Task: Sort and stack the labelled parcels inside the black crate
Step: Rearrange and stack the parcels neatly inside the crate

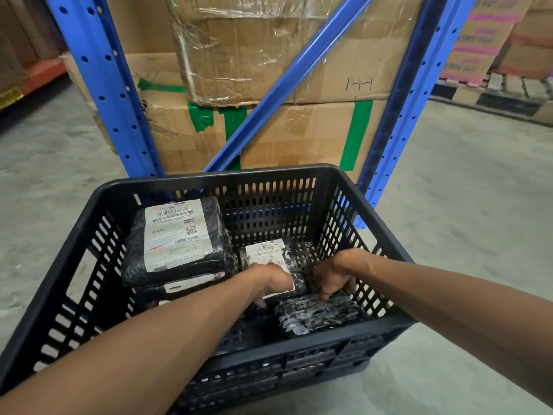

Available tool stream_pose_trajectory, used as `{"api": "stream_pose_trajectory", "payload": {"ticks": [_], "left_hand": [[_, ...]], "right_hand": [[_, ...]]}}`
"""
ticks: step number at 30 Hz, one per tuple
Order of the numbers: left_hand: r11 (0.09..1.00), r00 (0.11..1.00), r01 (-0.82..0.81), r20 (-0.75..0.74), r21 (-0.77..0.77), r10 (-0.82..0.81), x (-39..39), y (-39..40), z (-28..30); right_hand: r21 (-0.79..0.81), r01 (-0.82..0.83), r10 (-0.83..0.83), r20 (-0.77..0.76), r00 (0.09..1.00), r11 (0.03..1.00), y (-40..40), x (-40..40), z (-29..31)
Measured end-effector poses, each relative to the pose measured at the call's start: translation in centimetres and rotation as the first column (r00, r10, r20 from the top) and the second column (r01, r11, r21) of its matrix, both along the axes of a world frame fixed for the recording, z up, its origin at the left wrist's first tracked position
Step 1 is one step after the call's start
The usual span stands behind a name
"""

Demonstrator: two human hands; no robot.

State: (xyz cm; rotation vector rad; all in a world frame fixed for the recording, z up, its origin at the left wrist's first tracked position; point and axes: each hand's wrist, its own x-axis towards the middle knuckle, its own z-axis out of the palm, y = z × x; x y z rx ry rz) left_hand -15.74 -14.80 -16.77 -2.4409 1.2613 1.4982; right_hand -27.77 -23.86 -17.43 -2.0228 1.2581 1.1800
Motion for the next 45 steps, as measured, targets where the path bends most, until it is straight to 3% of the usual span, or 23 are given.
{"api": "stream_pose_trajectory", "payload": {"ticks": [5,9,13,17,20,22,25,27,31,33,35,37,42,45], "left_hand": [[0.962,0.955,-0.082,-0.256,0.26,0.151,-1.6,1.8,-0.1],[0.925,0.888,-0.053,-0.405,0.376,0.216,-1.3,2.6,-0.3],[0.909,0.83,-0.081,-0.477,0.409,0.289,-0.7,2.9,0.3],[0.902,0.762,-0.102,-0.55,0.42,0.342,-0.1,2.5,0.9],[0.909,0.777,-0.151,-0.522,0.388,0.352,0.8,2.1,2.3],[0.908,0.775,-0.243,-0.496,0.34,0.393,1.9,1.8,3.0],[0.903,0.755,-0.393,-0.5,0.172,0.423,3.7,1.2,4.2],[0.842,0.713,-0.539,-0.53,0.005,0.459,4.5,0.4,5.5],[0.715,0.789,-0.603,-0.4,-0.354,0.467,4.6,-0.7,6.9],[0.721,0.804,-0.59,-0.346,-0.364,0.483,4.5,-0.5,6.4],[0.761,0.784,-0.579,-0.456,-0.292,0.422,4.2,-0.2,6.2],[0.747,0.706,-0.614,-0.601,-0.254,0.376,4.0,-0.4,6.4],[0.639,0.731,-0.645,-0.58,-0.419,0.358,4.1,-0.6,6.9],[0.623,0.743,-0.652,-0.53,-0.433,0.408,4.0,-0.5,6.3]], "right_hand": [[0.057,0.02,-0.014,-0.093,0.996,0.998,1.5,-0.8,1.4],[0.156,0.008,0.002,-0.066,0.998,0.988,2.0,-1.3,3.3],[0.258,-0.061,0.064,-0.002,0.998,0.964,2.0,-2.2,4.7],[0.256,-0.113,0.101,0.062,0.993,0.96,2.1,-2.7,5.2],[0.192,-0.179,0.146,0.175,0.974,0.965,2.6,-2.9,5.1],[0.094,-0.181,0.141,0.328,0.934,0.979,2.9,-3.2,5.2],[0.072,-0.015,-0.031,0.593,0.805,0.997,2.8,-3.4,6.0],[0.102,0.14,-0.17,0.709,0.684,0.985,2.2,-3.0,6.4],[0.27,0.413,-0.428,0.829,0.359,0.87,0.8,-2.8,7.5],[0.321,0.51,-0.492,0.835,0.246,0.798,0.3,-3.1,7.8],[0.404,0.542,-0.562,0.812,0.159,0.737,-0.2,-3.2,7.9],[0.488,0.533,-0.619,0.781,0.087,0.691,-0.5,-3.1,8.1],[0.52,0.523,-0.639,0.767,0.063,0.676,0.1,-2.4,7.9],[0.5,0.554,-0.578,0.815,-0.041,0.665,0.0,-1.3,6.9]]}}
